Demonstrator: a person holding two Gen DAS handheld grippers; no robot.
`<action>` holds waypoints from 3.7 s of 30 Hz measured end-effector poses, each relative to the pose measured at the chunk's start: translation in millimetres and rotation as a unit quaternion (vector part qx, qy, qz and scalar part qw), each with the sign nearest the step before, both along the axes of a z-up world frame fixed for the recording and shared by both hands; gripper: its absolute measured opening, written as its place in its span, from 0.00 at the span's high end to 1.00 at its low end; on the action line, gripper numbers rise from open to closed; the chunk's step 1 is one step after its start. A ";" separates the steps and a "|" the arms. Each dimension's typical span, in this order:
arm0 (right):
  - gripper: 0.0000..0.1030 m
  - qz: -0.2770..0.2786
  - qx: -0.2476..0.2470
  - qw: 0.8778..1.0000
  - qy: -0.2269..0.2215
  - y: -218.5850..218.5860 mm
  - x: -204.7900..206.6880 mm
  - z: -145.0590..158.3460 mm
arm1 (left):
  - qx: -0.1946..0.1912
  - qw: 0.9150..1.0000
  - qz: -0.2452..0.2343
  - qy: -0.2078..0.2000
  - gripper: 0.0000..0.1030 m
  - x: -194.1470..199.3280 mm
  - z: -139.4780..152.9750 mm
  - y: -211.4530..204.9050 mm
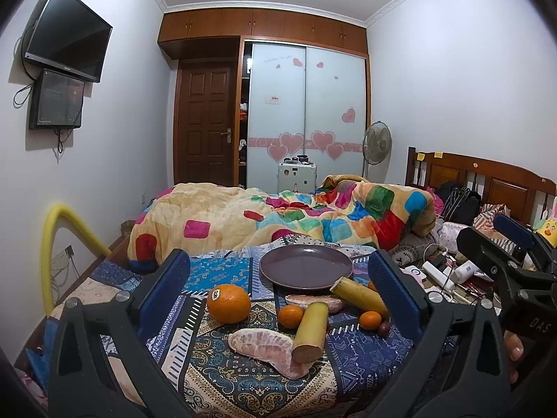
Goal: Organize fruits
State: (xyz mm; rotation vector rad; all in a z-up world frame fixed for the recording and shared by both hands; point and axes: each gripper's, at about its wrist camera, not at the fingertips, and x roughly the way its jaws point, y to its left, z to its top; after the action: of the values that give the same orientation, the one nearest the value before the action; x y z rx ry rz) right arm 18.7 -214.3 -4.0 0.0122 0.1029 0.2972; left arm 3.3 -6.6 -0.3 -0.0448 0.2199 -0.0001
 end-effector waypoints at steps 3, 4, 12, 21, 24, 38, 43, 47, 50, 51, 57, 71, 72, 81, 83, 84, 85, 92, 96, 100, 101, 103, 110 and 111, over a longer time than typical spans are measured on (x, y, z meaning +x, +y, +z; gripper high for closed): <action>0.00 0.000 0.001 1.000 0.000 0.1 -0.1 1.5 | 0.002 1.000 0.001 0.000 0.00 -0.7 0.0 0.3; 0.00 0.000 0.001 1.000 0.000 0.2 0.0 1.3 | 0.002 1.000 0.001 0.000 0.00 -0.9 0.1 0.5; 0.00 0.000 0.000 1.000 0.001 0.3 0.4 2.0 | 0.001 1.000 -0.001 0.001 0.00 -0.1 0.2 1.2; 0.00 0.002 -0.002 1.000 0.001 2.6 -1.4 5.0 | 0.004 1.000 -0.003 0.003 0.00 0.0 -1.9 -0.2; 0.00 0.002 -0.002 1.000 0.001 3.1 -1.8 5.1 | 0.006 1.000 -0.004 0.004 0.00 0.0 -3.4 -1.0; 0.00 0.005 0.004 1.000 0.007 3.2 0.8 0.7 | 0.004 1.000 -0.003 0.011 0.00 3.8 -8.5 -1.1; 0.00 0.005 0.003 1.000 0.012 2.6 6.2 -1.9 | 0.004 1.000 0.000 0.018 0.00 10.1 -11.2 -0.1; 0.00 0.002 -0.009 1.000 0.019 5.0 12.0 -5.5 | 0.005 1.000 0.003 0.024 0.00 17.1 -14.2 3.2; 0.00 -0.003 -0.024 0.999 0.024 5.6 18.6 -9.6 | 0.010 0.999 0.007 0.034 0.00 26.8 -17.8 6.8; 0.00 -0.005 -0.029 0.999 0.026 5.6 21.0 -11.0 | 0.012 0.999 0.009 0.039 0.00 30.7 -19.4 8.6; 0.00 -0.013 -0.058 0.996 0.060 2.2 43.7 -24.5 | 0.006 0.995 -0.005 0.099 0.00 65.4 -33.8 26.7; 0.00 0.003 -0.064 0.978 0.201 -22.0 121.8 -55.7 | -0.007 0.975 -0.008 0.220 0.07 142.6 -73.6 62.9; 0.00 0.003 -0.066 0.976 0.207 -23.3 127.1 -57.3 | -0.004 0.974 -0.008 0.227 0.07 147.8 -75.5 65.1; 0.00 0.011 -0.093 0.962 0.255 -24.3 160.2 -69.9 | -0.006 0.958 -0.020 0.286 0.11 182.4 -98.7 74.3; 0.04 0.022 -0.091 0.959 0.266 -22.5 164.7 -72.5 | -0.003 0.955 -0.023 0.296 0.11 187.7 -102.9 74.1; 0.06 0.024 -0.091 0.958 0.272 -21.9 166.4 -74.1 | -0.001 0.953 -0.025 0.301 0.11 189.8 -104.9 73.8; 0.08 0.027 -0.091 0.956 0.279 -21.5 168.4 -75.8 | 0.000 0.952 -0.028 0.306 0.11 192.3 -107.3 73.3; 0.21 0.033 -0.095 0.941 0.323 -24.6 187.8 -85.8 | 0.009 0.947 -0.039 0.319 0.17 201.5 -114.1 69.4; 0.23 0.034 -0.105 0.936 0.336 -23.0 191.8 -91.8 | 0.009 0.945 -0.043 0.323 0.20 204.7 -117.2 68.2; 0.31 0.040 -0.103 0.930 0.350 -23.9 198.1 -95.9 | 0.016 0.945 -0.041 0.325 0.24 208.4 -119.5 67.1; 0.31 0.044 -0.098 0.928 0.356 -24.7 200.5 -96.6 | 0.015 0.944 -0.040 0.327 0.26 209.3 -120.2 67.4; 0.31 0.049 -0.095 0.926 0.361 -25.6 202.8 -97.5 | 0.013 0.943 -0.035 0.330 0.32 211.5 -121.9 69.4; 0.40 0.081 -0.080 0.914 0.389 -25.6 210.9 -100.4 | 0.007 0.943 -0.037 0.331 0.34 212.5 -122.0 74.2; 0.40 0.087 -0.077 0.912 0.394 -25.6 212.5 -100.6 | 0.010 0.943 -0.037 0.331 0.34 212.0 -121.9 73.4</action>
State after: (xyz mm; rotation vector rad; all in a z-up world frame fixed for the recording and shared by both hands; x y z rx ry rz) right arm 231.2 -239.9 -104.7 -0.0342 0.9380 0.4489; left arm 215.3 66.7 -122.2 -0.0139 0.8959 -0.0580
